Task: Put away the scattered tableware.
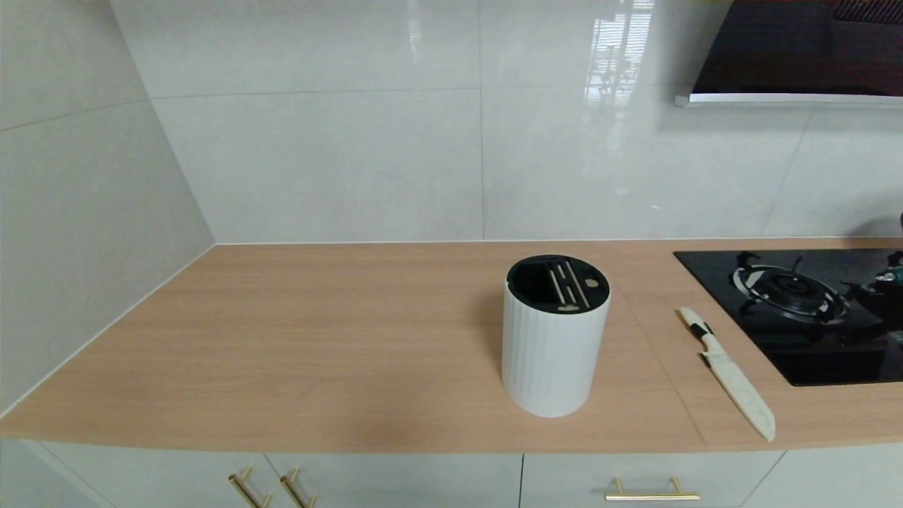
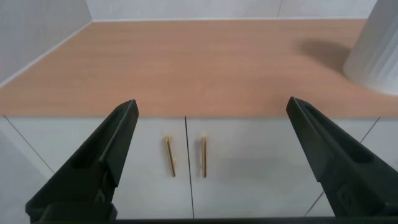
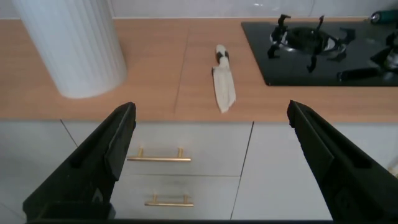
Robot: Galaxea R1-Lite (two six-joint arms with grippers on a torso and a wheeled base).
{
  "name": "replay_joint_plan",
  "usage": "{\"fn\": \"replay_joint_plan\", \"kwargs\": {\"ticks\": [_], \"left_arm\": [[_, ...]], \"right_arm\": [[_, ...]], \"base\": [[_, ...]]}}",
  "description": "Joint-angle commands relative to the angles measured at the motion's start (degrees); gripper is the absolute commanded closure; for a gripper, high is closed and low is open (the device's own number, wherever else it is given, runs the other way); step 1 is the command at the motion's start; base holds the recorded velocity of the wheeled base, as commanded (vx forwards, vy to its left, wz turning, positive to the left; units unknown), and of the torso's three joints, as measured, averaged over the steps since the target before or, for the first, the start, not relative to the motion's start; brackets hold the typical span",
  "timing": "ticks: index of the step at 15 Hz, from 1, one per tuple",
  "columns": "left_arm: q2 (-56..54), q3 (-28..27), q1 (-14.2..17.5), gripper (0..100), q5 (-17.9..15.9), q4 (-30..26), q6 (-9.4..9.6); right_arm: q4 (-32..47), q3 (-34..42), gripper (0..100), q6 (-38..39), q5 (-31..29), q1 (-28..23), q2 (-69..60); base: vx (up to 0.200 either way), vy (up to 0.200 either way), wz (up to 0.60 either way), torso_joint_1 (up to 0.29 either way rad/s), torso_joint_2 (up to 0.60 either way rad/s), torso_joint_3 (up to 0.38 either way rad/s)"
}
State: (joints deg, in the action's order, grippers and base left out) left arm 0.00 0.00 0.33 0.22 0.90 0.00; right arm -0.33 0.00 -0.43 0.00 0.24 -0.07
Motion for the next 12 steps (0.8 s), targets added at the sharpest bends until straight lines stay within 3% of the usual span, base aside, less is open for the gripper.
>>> {"fn": "replay_joint_plan", "kwargs": {"ticks": [1,7,12], "left_arm": [[0.0,0.0,0.0,0,0.0,0.1,0.0],[0.0,0.0,0.0,0,0.0,0.1,0.0],[0.0,0.0,0.0,0,0.0,0.1,0.0]], "right_arm": [[0.0,0.0,0,0.0,0.0,0.0,0.1],[0.0,0.0,0,0.0,0.0,0.0,0.1],[0.0,0.0,0,0.0,0.0,0.0,0.1]], "base": [[0.0,0.0,0.0,0.281,-0.63,-0.344],[0.0,0.0,0.0,0.179,-0.4,-0.212],[0.0,0.0,0.0,0.005,-0.01,-0.005]]}}
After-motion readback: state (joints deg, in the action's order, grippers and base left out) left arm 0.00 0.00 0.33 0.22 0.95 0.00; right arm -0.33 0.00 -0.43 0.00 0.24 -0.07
